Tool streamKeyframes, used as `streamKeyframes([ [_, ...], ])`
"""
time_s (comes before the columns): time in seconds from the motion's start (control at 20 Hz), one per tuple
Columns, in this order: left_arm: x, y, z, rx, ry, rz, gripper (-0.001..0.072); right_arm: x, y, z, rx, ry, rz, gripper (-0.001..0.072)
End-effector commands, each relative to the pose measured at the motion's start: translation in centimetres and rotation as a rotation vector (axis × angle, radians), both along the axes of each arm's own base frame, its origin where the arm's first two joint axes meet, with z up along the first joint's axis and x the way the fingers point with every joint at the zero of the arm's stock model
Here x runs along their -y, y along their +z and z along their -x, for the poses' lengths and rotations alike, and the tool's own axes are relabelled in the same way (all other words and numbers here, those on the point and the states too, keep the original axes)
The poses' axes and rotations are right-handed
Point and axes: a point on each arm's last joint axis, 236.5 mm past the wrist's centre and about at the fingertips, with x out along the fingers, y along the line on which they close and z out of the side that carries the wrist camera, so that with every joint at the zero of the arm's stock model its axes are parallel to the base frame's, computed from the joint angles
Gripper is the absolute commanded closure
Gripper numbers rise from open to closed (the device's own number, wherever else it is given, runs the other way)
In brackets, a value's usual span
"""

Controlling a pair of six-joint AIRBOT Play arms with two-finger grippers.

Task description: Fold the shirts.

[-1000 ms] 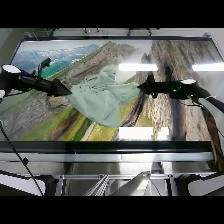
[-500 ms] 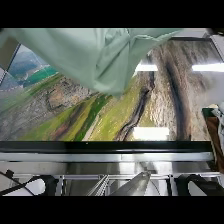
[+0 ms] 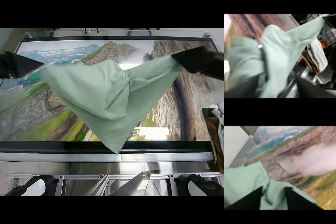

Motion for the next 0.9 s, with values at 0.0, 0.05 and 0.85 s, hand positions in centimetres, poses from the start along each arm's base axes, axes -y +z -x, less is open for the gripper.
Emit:
streamKeyframes([
  [0.0, -0.7, -6.9, -2.3, -0.187, 0.073, 0.032, -0.0009, 2.0, -7.0, -3.1, -0.174, -0.064, -0.006, 0.0295],
  [0.05, -1.2, -7.6, -2.6, -0.216, 0.060, 0.037, -0.0009, 2.8, -7.6, -3.1, -0.199, -0.067, -0.010, 0.0295],
  [0.85, 7.4, -29.7, -1.9, -0.685, -0.143, -0.444, -0.0007, 3.3, -31.1, 9.3, -0.906, -0.132, -0.041, 0.0176],
])
